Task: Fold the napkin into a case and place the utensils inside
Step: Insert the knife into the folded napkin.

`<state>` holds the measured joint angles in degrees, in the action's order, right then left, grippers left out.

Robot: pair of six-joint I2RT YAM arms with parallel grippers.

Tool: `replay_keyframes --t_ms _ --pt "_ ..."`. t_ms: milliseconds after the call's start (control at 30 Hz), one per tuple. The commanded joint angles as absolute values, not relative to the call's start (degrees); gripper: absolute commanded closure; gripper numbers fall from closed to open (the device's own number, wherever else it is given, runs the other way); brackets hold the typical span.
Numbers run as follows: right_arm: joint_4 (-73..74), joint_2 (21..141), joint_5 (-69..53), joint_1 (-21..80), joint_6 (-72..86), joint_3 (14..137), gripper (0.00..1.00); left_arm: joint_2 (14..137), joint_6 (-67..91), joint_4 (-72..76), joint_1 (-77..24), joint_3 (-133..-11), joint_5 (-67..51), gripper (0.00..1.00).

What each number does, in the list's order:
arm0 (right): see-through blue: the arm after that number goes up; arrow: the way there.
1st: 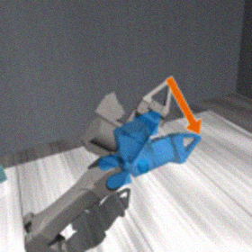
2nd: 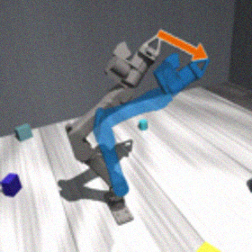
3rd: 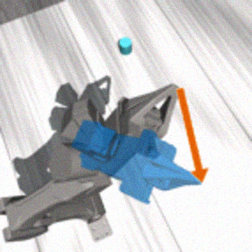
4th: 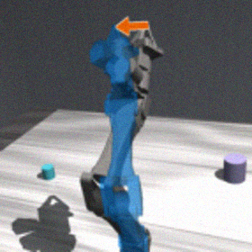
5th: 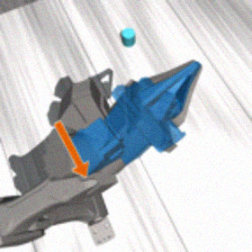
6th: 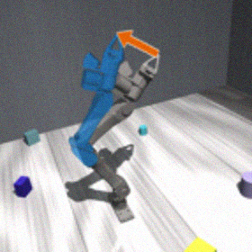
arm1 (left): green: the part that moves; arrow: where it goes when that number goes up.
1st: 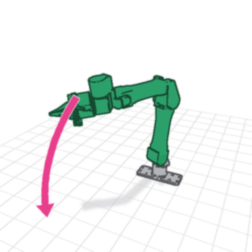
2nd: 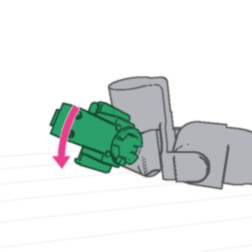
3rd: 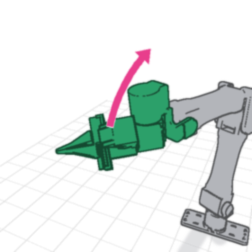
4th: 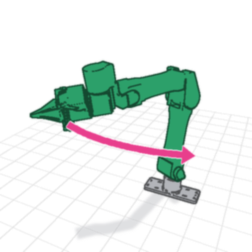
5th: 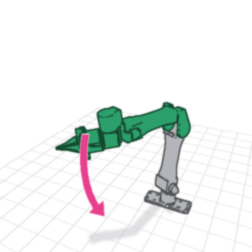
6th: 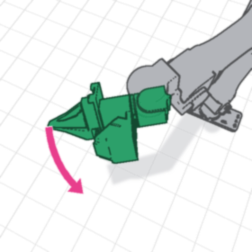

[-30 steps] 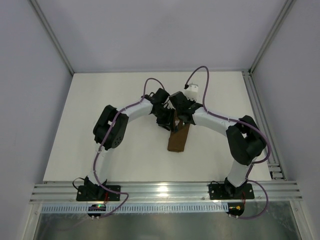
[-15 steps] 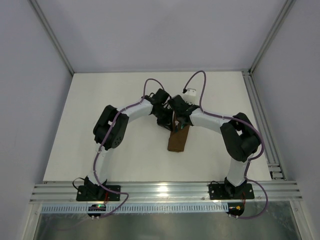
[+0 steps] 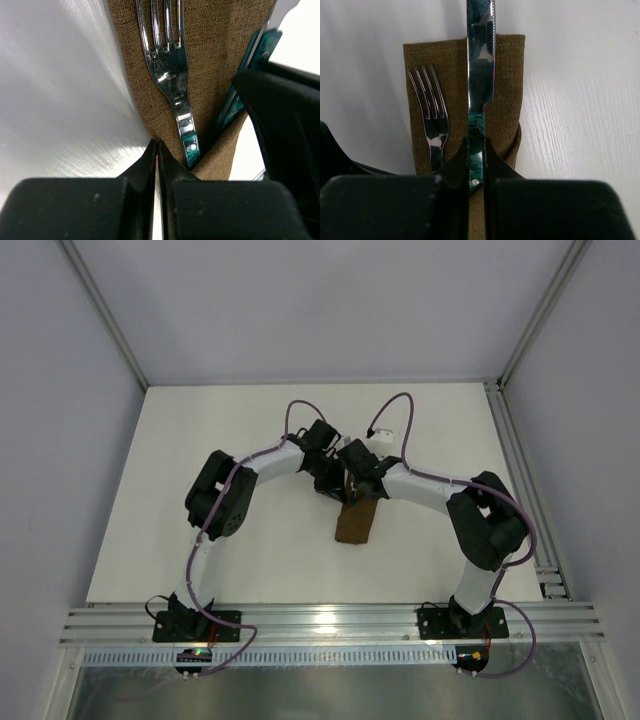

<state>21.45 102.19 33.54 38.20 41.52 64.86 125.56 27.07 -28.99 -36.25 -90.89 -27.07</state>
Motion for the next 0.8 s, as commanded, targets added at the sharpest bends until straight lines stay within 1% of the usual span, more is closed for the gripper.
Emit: replay_keyframes --t_ms 0,300,433,467,500,533,600,633,767 --pt "23.5 98.5 31.7 38.8 44.6 63.7 0.96 123.0 27.9 -26.9 -36.3 -89.8 -27.0 1.0" --pt "25.1 99.3 26.6 39.4 46.0 62.6 0.96 123.2 27.9 -27.1 -36.3 -89.9 -27.1 1.0" --pt "25.9 99.5 26.8 39.3 46.8 62.1 0.96 123.1 27.7 -27.2 -36.2 -89.7 -27.1 1.0" --pt "27.0 99.8 27.7 39.2 46.5 62.7 0.93 123.1 27.7 -27.2 -36.3 -89.6 -27.2 1.0" --pt "27.6 100.7 28.0 38.9 46.2 64.1 0.83 123.1 27.7 -27.2 -36.2 -89.7 -27.2 1.0" --pt "28.6 101.2 28.2 38.8 45.3 64.9 0.78 123.0 27.7 -27.2 -36.2 -89.6 -27.2 1.0" --pt "28.7 102.2 28.6 38.6 43.9 67.1 0.71 123.0 27.7 -27.3 -36.2 -89.7 -27.3 1.0" --pt "28.7 102.6 28.5 38.4 43.3 67.8 0.66 122.9 27.6 -27.3 -36.2 -89.6 -27.4 1.0" --pt "28.9 104.0 29.5 37.7 42.5 69.7 0.62 122.9 27.7 -27.2 -36.2 -89.8 -27.4 1.0"
